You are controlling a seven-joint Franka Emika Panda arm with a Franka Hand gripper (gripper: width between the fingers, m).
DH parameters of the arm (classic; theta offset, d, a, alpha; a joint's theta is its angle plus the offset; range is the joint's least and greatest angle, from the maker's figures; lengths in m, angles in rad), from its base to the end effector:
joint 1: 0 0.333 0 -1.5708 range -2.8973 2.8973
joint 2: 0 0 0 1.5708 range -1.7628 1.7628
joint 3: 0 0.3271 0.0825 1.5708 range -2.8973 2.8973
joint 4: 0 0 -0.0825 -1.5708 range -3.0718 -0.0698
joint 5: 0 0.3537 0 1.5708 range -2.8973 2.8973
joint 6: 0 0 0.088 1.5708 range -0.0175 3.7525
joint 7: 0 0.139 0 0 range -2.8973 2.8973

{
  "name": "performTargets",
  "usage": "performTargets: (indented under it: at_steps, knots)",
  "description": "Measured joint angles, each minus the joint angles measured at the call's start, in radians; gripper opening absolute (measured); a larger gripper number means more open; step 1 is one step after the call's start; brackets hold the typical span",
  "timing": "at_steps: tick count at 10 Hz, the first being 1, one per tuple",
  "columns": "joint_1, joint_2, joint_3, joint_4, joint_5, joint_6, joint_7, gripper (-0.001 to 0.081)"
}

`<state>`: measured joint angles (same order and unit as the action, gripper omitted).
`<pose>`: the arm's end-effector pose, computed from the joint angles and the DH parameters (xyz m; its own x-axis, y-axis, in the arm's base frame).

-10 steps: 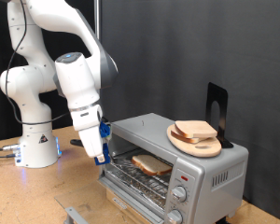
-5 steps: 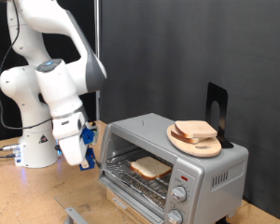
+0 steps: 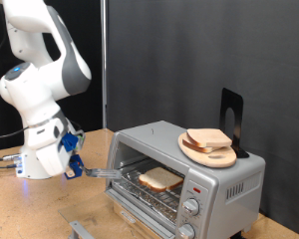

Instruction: Make a piece of toast with the oven

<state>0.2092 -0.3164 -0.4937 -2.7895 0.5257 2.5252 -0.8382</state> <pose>0.3458 -0.0834 0.2979 0.9666 0.0887 0.2404 0.1741 -0.9156 -0.3624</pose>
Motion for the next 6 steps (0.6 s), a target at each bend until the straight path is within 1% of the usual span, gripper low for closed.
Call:
performTargets:
  at_steps: [2, 3, 4, 6]
  knots:
    - [0.0, 0.003, -0.003, 0.003, 0.001, -0.016, -0.008, 0.043]
    - [0.0, -0.005, -0.018, 0.01, 0.012, -0.052, -0.023, 0.043]
    - [-0.002, -0.024, -0.041, 0.018, 0.026, -0.093, -0.04, 0.043]
    - [-0.016, -0.085, -0.075, 0.028, 0.03, -0.157, -0.044, 0.043]
